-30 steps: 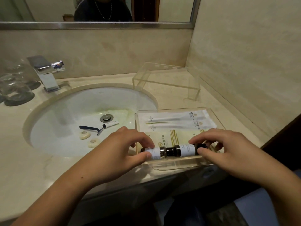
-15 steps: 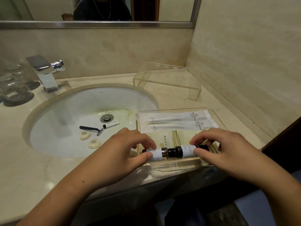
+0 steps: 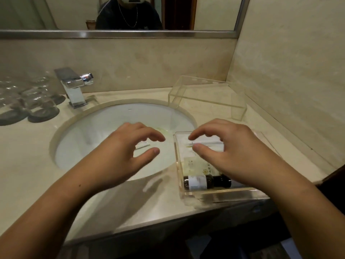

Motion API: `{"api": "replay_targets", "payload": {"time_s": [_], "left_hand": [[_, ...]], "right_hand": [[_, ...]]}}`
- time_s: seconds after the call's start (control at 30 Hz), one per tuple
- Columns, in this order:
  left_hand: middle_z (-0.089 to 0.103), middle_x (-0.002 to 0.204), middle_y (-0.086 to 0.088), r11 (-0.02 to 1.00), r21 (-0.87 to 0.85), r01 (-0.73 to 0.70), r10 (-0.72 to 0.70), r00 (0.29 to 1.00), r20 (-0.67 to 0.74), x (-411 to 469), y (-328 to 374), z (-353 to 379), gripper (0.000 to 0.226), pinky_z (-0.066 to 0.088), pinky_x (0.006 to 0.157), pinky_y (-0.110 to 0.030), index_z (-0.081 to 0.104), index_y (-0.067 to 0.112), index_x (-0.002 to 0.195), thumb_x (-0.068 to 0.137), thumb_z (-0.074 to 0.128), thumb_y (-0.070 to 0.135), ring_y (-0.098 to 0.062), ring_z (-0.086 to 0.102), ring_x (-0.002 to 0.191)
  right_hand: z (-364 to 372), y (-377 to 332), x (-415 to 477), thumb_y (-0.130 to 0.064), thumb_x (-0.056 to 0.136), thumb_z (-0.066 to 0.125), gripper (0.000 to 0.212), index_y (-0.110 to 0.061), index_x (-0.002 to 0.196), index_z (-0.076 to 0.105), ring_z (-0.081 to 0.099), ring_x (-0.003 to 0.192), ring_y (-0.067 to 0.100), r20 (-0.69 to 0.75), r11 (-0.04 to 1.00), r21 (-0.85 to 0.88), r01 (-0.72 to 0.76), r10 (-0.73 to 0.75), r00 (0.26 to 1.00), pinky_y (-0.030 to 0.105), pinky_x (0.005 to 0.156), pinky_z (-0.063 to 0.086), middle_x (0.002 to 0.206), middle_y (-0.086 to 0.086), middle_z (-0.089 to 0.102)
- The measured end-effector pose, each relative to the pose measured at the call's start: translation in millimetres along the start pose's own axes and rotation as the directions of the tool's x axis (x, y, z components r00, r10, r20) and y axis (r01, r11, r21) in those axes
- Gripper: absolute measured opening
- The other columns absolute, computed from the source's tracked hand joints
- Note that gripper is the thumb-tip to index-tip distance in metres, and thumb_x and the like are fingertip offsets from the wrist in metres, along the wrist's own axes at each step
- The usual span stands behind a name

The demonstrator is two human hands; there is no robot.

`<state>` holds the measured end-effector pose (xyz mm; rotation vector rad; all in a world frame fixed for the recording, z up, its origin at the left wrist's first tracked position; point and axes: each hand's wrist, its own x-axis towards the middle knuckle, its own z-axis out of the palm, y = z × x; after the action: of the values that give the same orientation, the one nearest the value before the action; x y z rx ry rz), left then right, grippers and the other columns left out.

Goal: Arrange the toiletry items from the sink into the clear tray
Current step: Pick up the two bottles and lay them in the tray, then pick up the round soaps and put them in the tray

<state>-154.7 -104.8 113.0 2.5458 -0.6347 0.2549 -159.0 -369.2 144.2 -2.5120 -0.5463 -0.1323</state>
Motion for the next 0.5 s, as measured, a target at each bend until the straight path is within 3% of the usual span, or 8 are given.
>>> {"api": "replay_targets", "payload": {"time_s": [0.23, 0.5], "left_hand": [[0.064, 0.107, 0.024, 0.990, 0.024, 0.140, -0.139, 0.989, -0.043, 1, -69, -18, 0.025, 0.042, 0.077, -0.023, 0.064, 0.044, 0.114, 0.091, 0.056, 0.047, -0.001, 0.057, 0.102], [0.067, 0.109, 0.016, 0.955, 0.144, 0.260, -0.280, 0.949, 0.145, 16, -147, 3, 0.024, 0.048, 0.085, -0.027, 0.067, 0.039, 0.115, 0.093, 0.068, 0.030, -0.008, 0.059, 0.101]], "right_hand": [[42, -40, 53, -0.042, 0.092, 0.063, 0.022, -0.039, 0.114, 0.068, 0.053, 0.107, 0.001, 0.068, 0.995, -0.045, 0.089, -0.086, 0.994, 0.017, 0.087, 0.040, 0.117, -0.017, 0.060], [105, -58, 115, -0.030, 0.094, 0.061, 0.028, -0.029, 0.121, 0.068, 0.056, 0.112, 0.014, 0.249, 0.976, -0.186, 0.112, -0.063, 0.966, 0.028, 0.087, 0.046, 0.121, -0.007, 0.063]]}}
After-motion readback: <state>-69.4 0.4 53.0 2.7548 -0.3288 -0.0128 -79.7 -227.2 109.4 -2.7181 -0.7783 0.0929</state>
